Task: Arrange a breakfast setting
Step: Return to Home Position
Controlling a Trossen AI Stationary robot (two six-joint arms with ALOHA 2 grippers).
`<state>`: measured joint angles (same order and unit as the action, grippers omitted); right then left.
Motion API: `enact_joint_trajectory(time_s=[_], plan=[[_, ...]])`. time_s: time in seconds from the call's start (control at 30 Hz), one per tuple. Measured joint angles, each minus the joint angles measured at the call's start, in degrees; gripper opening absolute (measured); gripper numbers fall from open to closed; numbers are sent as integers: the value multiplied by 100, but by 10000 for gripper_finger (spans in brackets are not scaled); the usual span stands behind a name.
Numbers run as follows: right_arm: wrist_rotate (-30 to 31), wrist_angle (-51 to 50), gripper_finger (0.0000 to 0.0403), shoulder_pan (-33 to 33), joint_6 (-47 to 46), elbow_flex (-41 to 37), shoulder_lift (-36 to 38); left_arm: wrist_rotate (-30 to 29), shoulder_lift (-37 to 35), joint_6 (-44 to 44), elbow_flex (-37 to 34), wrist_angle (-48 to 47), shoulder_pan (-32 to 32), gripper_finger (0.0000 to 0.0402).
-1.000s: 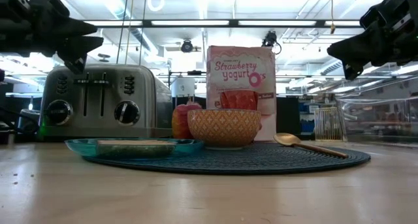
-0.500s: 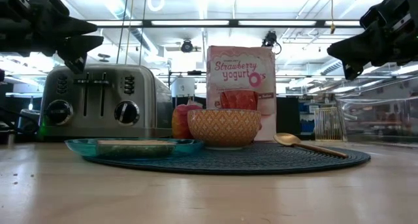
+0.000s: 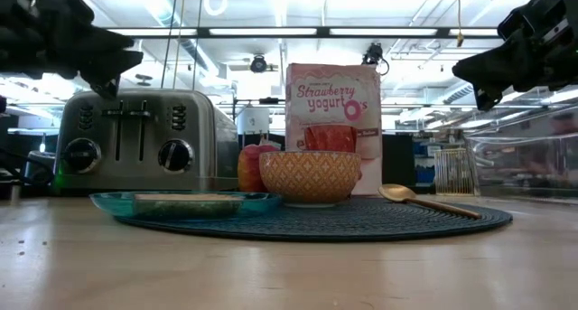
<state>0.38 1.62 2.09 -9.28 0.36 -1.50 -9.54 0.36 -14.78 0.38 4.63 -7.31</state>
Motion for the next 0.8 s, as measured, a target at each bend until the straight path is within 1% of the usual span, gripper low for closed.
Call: enact_joint_trajectory(time_s=[0.1, 0.17, 0.43, 0.8], plan=[[0, -1, 55, -1, -2, 0, 0, 45, 40, 1143, 4, -134, 0, 146], [0, 1, 55, 0, -2, 1, 0, 36, 96, 1578, 4, -149, 0, 146], [0, 7, 55, -2, -2, 0, 2, -21, 65, 1660, 2, -107, 152, 146], [0, 5, 55, -2, -2, 0, 0, -48, 75, 1658, 2, -5, 168, 146]])
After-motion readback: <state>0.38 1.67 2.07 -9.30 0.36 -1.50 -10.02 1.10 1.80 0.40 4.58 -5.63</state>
